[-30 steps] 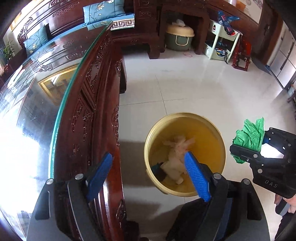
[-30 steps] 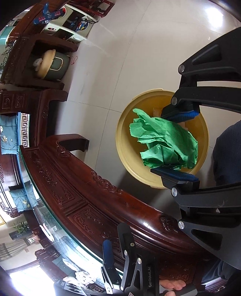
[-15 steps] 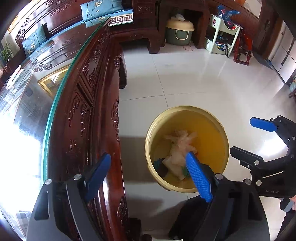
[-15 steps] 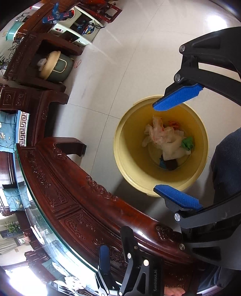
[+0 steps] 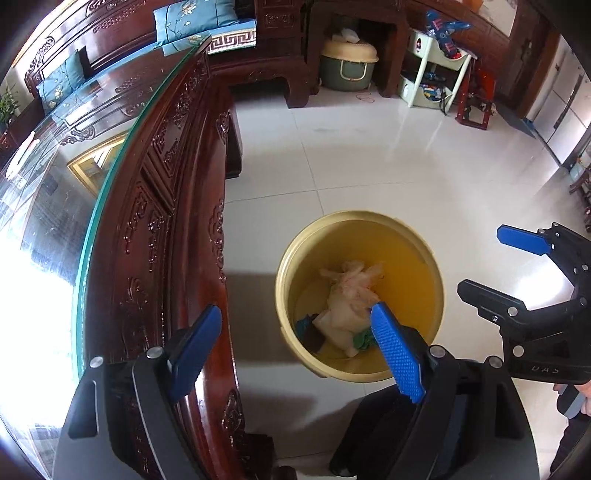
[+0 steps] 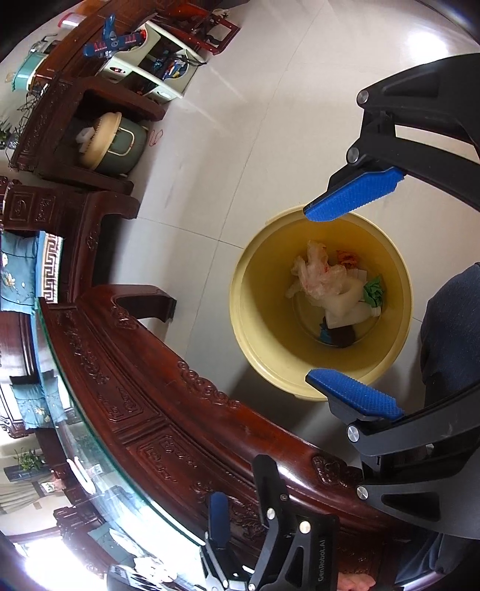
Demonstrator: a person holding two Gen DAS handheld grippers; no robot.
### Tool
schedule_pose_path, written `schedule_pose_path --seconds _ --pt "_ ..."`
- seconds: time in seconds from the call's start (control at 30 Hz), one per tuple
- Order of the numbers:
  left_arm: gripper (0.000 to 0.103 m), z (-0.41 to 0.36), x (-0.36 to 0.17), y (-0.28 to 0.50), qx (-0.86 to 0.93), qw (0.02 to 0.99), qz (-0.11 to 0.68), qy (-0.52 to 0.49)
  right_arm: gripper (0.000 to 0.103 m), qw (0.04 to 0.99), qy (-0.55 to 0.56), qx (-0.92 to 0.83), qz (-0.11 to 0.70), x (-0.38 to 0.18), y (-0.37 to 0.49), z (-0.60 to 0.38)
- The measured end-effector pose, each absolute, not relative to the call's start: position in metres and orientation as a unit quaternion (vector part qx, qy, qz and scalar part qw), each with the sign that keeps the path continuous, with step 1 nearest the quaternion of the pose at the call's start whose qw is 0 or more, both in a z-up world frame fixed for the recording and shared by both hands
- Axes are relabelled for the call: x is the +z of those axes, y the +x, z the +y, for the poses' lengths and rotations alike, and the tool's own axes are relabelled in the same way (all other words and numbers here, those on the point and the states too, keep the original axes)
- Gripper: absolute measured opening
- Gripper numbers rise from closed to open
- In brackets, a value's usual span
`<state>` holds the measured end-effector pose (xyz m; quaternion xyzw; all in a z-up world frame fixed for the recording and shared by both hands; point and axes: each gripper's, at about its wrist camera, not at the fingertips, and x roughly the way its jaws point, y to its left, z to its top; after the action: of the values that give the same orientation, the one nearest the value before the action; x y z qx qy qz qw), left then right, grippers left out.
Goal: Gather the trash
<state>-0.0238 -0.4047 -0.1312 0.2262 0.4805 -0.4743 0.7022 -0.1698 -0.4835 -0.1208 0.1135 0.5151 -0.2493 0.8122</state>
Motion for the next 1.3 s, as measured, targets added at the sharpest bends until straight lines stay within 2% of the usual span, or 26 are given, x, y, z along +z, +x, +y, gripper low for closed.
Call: schedule_pose_path --seconds 0.17,0.27,0.57,0.77,0.83,1.13,1.3 --pt "0.083 -0.388 -0.101 -0.023 -0.475 0.735 0.441 0.198 0.080 0.835 0.083 -0.266 0.474 -0.085 -0.169 -0.468" --pt "0.083 -0.364 -0.077 -0.016 -0.455 0.774 0.403 0.179 0.085 0.855 0.064 -0.269 0.439 -0.059 -0.164 -0.451" --pt "0.089 -0.231 -0.034 0.024 -0.341 0.863 0.356 0.108 0.090 0.918 0.032 -0.201 0.340 0.001 -0.124 -0.367" --pt "0.093 -0.145 -0.023 0.050 -0.255 0.905 0.334 0.068 0.095 0.944 0.030 -0.128 0.301 0.014 -0.077 -0.296" --pt "0.100 -0.121 -0.022 0.058 -0.229 0.916 0.326 0.051 0.095 0.950 0.033 -0.104 0.293 0.015 -0.061 -0.274" --pt "0.099 -0.023 -0.029 0.091 -0.136 0.941 0.311 -0.007 0.095 0.957 0.022 -0.067 0.281 0.007 -0.018 -0.189" --pt "0.099 -0.001 -0.035 0.103 -0.114 0.938 0.327 -0.014 0.095 0.953 0.037 -0.081 0.291 -0.007 -0.002 -0.175"
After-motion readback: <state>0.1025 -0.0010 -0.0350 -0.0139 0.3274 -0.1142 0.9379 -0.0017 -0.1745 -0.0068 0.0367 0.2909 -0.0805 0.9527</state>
